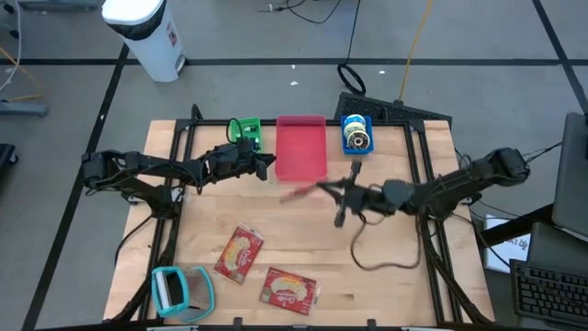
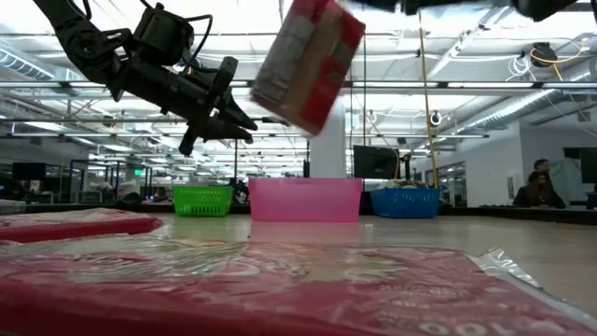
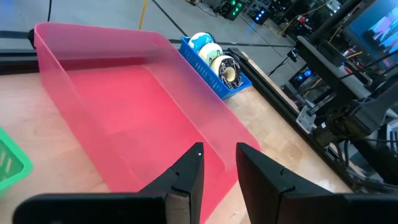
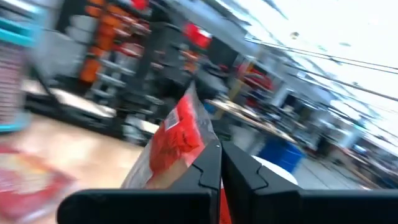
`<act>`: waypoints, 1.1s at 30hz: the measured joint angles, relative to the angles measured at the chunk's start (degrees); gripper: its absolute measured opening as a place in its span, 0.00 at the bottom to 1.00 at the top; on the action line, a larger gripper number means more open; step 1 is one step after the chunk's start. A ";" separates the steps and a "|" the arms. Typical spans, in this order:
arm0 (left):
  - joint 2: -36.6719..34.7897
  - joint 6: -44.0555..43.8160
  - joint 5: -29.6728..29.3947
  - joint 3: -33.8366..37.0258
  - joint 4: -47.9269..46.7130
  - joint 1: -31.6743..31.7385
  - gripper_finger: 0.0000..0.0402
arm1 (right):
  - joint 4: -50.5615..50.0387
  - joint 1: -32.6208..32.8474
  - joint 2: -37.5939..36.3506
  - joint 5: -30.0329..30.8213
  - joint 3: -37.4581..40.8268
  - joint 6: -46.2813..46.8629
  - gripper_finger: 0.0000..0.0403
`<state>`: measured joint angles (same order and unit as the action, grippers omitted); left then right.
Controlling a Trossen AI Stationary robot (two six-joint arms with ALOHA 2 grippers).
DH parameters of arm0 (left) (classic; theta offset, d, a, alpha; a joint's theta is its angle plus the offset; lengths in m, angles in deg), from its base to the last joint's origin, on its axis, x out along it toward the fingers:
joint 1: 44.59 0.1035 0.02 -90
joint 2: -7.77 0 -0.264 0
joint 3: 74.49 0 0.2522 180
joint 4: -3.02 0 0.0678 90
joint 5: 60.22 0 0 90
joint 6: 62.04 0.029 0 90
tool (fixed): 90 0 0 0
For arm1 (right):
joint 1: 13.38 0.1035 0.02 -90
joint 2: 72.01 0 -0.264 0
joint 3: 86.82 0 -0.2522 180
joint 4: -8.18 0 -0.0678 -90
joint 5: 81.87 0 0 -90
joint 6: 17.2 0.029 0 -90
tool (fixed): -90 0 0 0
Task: Pick & Place Food Item
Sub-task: Put the top right red popcorn bag into the red bin, then put the left red popcorn bag into the red bin
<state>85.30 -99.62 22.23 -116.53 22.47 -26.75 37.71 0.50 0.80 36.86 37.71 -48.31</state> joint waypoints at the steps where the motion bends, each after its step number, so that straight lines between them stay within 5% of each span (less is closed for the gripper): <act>1: 0.00 0.25 -0.03 0.00 0.02 0.00 0.23 | 0.66 -1.69 0.26 0.02 0.00 -0.01 0.00; 10: 0.00 1.69 -0.60 0.00 1.05 0.00 0.23 | 3.49 -17.75 2.34 -0.42 -0.06 0.94 0.00; 16: 0.00 1.83 -0.59 0.00 1.01 0.00 0.23 | 3.86 -26.49 5.11 -9.49 -1.34 7.20 0.00; 33: 0.00 3.81 -0.68 0.00 1.29 0.18 0.23 | 2.87 -28.81 11.89 -11.28 -7.10 4.00 0.00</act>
<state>85.30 -95.81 21.55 -116.53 23.76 -26.56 40.59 -28.32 12.69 25.58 30.61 -44.31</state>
